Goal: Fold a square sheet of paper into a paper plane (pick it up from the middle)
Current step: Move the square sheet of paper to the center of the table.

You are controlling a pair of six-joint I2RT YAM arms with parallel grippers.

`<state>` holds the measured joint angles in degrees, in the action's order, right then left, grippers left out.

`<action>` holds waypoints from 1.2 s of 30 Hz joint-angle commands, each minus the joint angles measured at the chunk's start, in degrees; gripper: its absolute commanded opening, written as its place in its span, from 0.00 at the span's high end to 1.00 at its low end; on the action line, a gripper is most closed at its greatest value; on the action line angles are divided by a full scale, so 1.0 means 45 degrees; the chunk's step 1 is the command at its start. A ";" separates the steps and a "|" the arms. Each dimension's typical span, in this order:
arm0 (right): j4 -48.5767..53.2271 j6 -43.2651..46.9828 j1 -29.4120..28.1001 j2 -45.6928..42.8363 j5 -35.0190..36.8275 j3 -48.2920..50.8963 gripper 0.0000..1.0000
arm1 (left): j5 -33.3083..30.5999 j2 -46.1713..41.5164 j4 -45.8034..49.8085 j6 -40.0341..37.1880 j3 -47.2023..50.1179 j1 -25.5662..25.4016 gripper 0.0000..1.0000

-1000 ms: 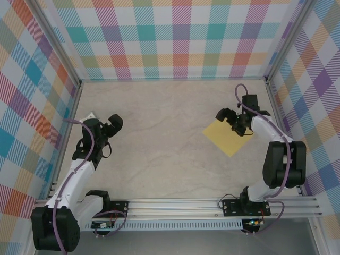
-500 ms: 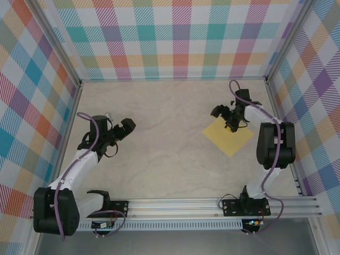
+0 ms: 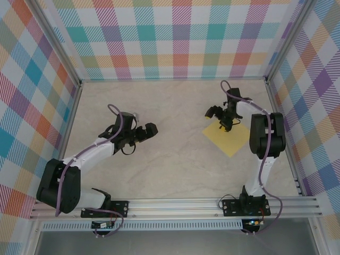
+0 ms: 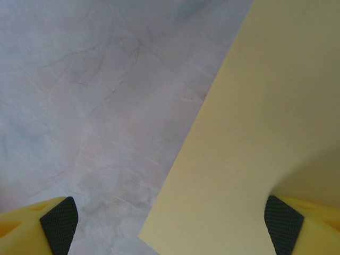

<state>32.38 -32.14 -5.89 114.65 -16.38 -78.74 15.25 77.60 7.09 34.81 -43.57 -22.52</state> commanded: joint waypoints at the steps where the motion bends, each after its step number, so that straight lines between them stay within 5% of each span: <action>1: 0.0364 0.0376 -0.0602 0.0410 -0.0594 -0.0023 0.08 | -0.0122 0.0282 -0.0582 0.0225 -0.0438 -0.0489 0.00; 16: -0.0655 0.0858 -0.4160 -0.0683 -0.1826 0.1568 0.10 | -0.0438 0.1015 -0.1963 0.1306 -0.0025 -0.2225 0.00; 25: 0.1413 0.0727 -0.4092 -0.2255 0.3023 0.1034 0.04 | -0.0710 0.0805 -0.2184 0.1541 0.0336 -0.2319 0.00; 36: 0.0382 0.1036 -0.4357 -0.0807 0.0922 0.1481 0.08 | -0.1181 -0.0205 -0.1980 0.1760 0.1115 -0.2319 0.00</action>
<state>34.76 -28.03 -24.25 110.39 -8.47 -73.56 11.18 78.91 -1.67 42.13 -39.79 -32.29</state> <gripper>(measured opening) 0.917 0.998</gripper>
